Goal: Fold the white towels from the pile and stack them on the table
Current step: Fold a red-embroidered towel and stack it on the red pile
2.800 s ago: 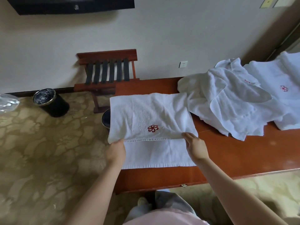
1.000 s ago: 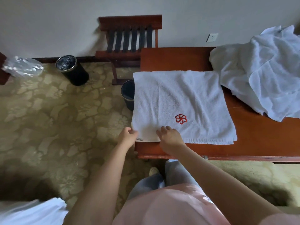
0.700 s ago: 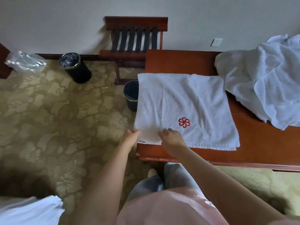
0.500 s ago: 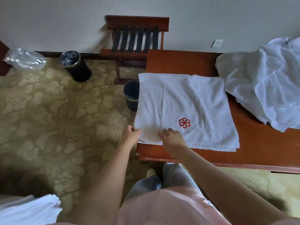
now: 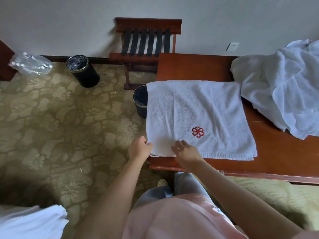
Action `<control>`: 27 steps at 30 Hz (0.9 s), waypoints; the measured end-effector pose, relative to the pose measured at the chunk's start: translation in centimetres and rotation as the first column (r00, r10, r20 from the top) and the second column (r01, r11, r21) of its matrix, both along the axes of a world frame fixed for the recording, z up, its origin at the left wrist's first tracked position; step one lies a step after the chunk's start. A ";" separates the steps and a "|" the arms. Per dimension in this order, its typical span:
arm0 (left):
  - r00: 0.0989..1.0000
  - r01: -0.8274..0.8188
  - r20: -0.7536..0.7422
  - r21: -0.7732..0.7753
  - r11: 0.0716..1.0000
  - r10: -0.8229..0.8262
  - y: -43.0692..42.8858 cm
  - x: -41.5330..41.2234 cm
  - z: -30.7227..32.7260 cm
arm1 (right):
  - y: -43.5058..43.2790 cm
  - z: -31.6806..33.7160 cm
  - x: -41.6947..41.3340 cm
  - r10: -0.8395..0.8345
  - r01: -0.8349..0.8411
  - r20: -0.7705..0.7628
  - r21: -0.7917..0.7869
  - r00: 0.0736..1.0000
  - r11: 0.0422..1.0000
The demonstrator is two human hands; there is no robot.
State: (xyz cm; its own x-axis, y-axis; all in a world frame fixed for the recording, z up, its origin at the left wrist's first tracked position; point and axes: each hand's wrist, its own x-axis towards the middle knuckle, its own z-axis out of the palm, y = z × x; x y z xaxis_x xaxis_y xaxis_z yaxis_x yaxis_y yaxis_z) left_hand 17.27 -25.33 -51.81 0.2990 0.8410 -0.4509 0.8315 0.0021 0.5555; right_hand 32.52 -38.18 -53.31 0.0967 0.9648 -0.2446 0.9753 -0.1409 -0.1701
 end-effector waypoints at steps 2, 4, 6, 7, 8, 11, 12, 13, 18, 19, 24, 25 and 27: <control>0.999 0.030 -0.027 -0.005 1.000 -0.030 0.0 0.1 0.2 | -0.1 -0.2 0.4 -0.022 0.022 -0.012 -0.017 1.000 1.000; 0.997 0.061 -0.055 0.000 0.998 -0.061 -0.1 0.2 0.4 | -0.2 -0.1 0.6 0.002 -0.002 -0.017 -0.013 1.000 1.000; 0.993 0.086 -0.087 0.032 0.996 -0.083 -0.3 0.3 0.5 | -0.5 0.4 0.3 0.046 -0.046 0.001 0.007 0.999 0.999; 0.990 0.094 -0.112 0.050 0.994 -0.088 -0.3 0.3 0.5 | -0.6 0.5 0.1 0.068 -0.068 0.021 0.019 0.997 0.997; 0.985 0.101 -0.143 0.064 0.993 -0.091 -0.3 0.3 0.4 | -0.6 0.7 -0.1 0.079 -0.081 0.033 0.037 0.996 0.996; 0.965 0.134 -0.235 0.058 0.989 -0.117 -0.2 0.0 0.2 | -0.7 0.9 -0.1 0.078 -0.078 0.001 0.101 0.997 0.992; 0.959 0.137 -0.258 0.051 0.989 -0.120 -0.2 0.1 0.4 | -0.8 0.9 0.1 0.076 -0.073 -0.025 0.103 0.997 0.992; 0.951 0.136 -0.286 0.056 0.989 -0.115 -0.3 0.2 0.6 | -1.0 0.8 0.3 0.065 -0.060 -0.056 0.095 0.996 0.994; 0.861 0.356 -0.467 0.274 0.893 -0.200 -1.0 2.2 1.5 | -2.0 1.3 0.9 -0.039 0.058 -0.180 0.101 0.983 0.993; 0.850 0.426 -0.454 0.298 0.854 -0.266 -1.1 2.9 1.4 | -2.3 1.4 1.2 -0.079 0.101 -0.180 0.115 0.980 0.988; 0.763 0.645 -0.254 0.244 0.724 -0.594 -3.1 7.8 1.1 | -5.2 1.7 4.2 -0.341 0.358 -0.139 0.123 0.930 0.926; 0.745 0.666 -0.236 0.226 0.711 -0.624 -3.6 8.7 1.0 | -6.1 1.8 5.0 -0.398 0.413 -0.130 0.126 0.908 0.902; 0.699 0.715 -0.225 0.201 0.669 -0.679 -4.4 10.1 0.7 | -8.3 2.0 6.6 -0.513 0.526 -0.118 0.150 0.850 0.837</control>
